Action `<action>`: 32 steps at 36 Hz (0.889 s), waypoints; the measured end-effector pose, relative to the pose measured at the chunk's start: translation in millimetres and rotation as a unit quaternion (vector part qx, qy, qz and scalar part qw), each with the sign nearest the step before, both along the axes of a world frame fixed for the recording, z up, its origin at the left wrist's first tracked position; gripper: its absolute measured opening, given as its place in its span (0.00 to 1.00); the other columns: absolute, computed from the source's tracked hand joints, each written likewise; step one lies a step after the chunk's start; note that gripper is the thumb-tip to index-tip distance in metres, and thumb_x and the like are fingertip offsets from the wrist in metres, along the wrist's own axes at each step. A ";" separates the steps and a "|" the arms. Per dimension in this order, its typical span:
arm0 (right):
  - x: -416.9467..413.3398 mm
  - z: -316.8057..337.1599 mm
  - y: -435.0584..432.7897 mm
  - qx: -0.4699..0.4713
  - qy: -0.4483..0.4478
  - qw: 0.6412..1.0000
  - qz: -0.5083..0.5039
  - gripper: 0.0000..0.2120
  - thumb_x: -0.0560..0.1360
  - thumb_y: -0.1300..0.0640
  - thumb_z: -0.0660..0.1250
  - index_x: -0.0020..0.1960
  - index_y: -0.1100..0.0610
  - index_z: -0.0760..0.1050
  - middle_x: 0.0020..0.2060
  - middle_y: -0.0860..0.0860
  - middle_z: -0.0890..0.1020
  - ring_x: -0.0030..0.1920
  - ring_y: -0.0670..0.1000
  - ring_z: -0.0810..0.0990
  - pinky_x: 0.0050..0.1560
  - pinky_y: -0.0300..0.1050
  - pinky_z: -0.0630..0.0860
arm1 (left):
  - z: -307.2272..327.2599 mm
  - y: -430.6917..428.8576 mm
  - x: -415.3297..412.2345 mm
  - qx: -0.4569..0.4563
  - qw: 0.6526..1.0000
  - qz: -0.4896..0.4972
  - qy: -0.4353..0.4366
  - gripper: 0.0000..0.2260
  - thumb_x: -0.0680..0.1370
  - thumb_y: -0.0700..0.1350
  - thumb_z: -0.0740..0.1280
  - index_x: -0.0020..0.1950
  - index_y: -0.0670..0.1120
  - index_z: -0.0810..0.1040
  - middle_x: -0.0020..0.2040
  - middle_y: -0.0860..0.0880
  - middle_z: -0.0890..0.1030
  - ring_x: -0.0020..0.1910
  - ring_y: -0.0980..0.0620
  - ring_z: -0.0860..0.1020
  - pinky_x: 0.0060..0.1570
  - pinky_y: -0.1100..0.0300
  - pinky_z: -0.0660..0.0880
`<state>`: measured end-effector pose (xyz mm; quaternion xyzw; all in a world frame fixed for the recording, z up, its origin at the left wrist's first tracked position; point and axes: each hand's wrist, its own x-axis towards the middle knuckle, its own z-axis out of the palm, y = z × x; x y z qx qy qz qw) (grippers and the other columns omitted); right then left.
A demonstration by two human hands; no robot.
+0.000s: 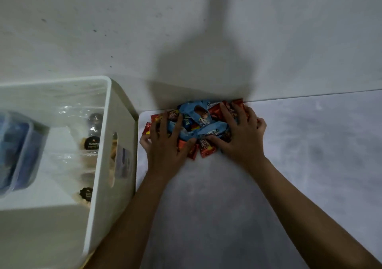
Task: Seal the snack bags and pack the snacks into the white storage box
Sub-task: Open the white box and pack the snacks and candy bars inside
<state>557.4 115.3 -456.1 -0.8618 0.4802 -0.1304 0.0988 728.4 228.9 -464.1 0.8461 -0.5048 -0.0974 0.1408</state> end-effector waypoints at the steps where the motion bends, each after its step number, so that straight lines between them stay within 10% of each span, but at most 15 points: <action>1: 0.4 0.0 -0.2 0.000 0.002 1.000 0.001 0.40 0.66 0.22 0.47 0.71 0.43 0.63 0.67 0.51 0.71 0.67 0.57 0.67 0.57 0.56 0.63 | 1.0 -0.7 0.7 -0.003 1.000 0.000 0.001 0.34 0.71 0.72 0.39 0.73 0.59 0.56 0.76 0.46 0.57 0.72 0.45 0.50 0.65 0.37 0.56; 9: 1.6 -0.3 -2.9 -0.003 -0.039 0.999 0.013 0.34 0.68 0.26 0.53 0.65 0.44 0.71 0.58 0.52 0.76 0.60 0.57 0.71 0.53 0.54 0.64 | 2.4 0.6 3.0 -0.031 0.999 -0.002 -0.010 0.33 0.73 0.71 0.44 0.72 0.57 0.63 0.63 0.47 0.68 0.70 0.42 0.61 0.65 0.41 0.58; 15: 4.3 -1.3 -6.8 -0.003 -0.035 0.998 0.045 0.33 0.68 0.27 0.54 0.68 0.41 0.67 0.72 0.51 0.66 0.64 0.57 0.69 0.54 0.54 0.64 | 4.6 -0.6 1.2 -0.036 0.999 -0.008 -0.006 0.32 0.72 0.71 0.45 0.71 0.58 0.62 0.72 0.49 0.64 0.69 0.46 0.60 0.61 0.43 0.61; 32: 7.5 -1.6 -12.9 0.001 -0.124 0.988 0.087 0.22 0.72 0.39 0.63 0.59 0.51 0.77 0.47 0.56 0.79 0.40 0.56 0.78 0.37 0.47 0.75 | 8.2 6.8 -2.4 -0.138 0.990 -0.003 0.037 0.29 0.71 0.68 0.60 0.63 0.51 0.76 0.49 0.48 0.79 0.45 0.50 0.77 0.35 0.59 0.75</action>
